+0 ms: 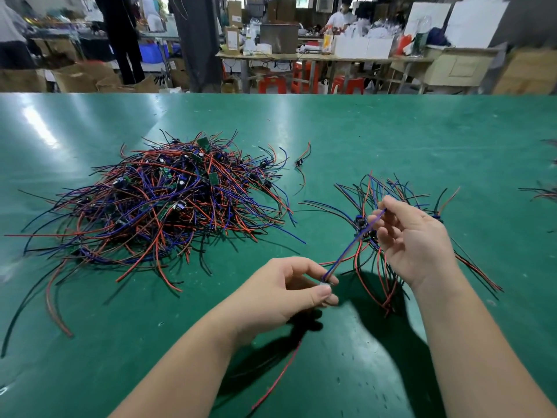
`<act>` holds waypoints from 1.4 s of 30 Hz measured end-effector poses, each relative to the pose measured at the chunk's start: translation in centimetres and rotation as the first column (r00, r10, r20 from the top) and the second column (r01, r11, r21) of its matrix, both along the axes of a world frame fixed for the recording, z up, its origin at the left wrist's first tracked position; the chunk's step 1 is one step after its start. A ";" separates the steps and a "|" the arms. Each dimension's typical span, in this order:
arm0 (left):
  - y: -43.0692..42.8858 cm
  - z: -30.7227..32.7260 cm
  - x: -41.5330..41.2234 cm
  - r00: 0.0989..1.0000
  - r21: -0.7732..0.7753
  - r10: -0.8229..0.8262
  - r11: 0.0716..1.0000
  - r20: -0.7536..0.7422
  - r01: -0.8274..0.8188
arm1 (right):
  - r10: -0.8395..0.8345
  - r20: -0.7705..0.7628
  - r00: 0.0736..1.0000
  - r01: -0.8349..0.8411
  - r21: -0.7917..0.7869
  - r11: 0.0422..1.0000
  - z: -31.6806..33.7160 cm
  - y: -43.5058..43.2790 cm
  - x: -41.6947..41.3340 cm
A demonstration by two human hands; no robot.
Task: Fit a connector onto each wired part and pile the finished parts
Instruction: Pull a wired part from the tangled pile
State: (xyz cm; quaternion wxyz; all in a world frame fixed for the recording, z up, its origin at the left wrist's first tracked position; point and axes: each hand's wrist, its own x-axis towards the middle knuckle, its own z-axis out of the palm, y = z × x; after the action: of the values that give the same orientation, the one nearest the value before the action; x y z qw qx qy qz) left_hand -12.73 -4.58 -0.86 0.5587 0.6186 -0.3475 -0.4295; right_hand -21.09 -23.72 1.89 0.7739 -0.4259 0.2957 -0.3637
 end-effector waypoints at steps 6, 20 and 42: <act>-0.2 0.9 1.0 0.925 -0.202 0.035 0.972 -0.377 -0.119 | 0.254 -0.120 0.960 -0.252 0.030 0.967 -0.4 1.5 0.9; -1.1 0.4 0.2 0.824 -0.281 0.309 0.834 -0.474 -0.474 | 0.389 0.154 0.908 -0.406 0.101 0.908 -1.2 7.2 2.6; -0.7 0.2 0.3 0.934 -0.120 0.343 0.928 -0.101 -0.354 | 0.560 -0.300 0.773 -0.631 -0.266 0.729 -1.8 3.8 1.0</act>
State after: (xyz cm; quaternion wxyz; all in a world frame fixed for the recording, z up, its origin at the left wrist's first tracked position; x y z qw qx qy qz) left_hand -12.40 -5.29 -0.63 0.6801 0.6136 -0.2387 -0.3225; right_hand -20.05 -19.93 0.13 0.7268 -0.6635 0.1485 -0.0973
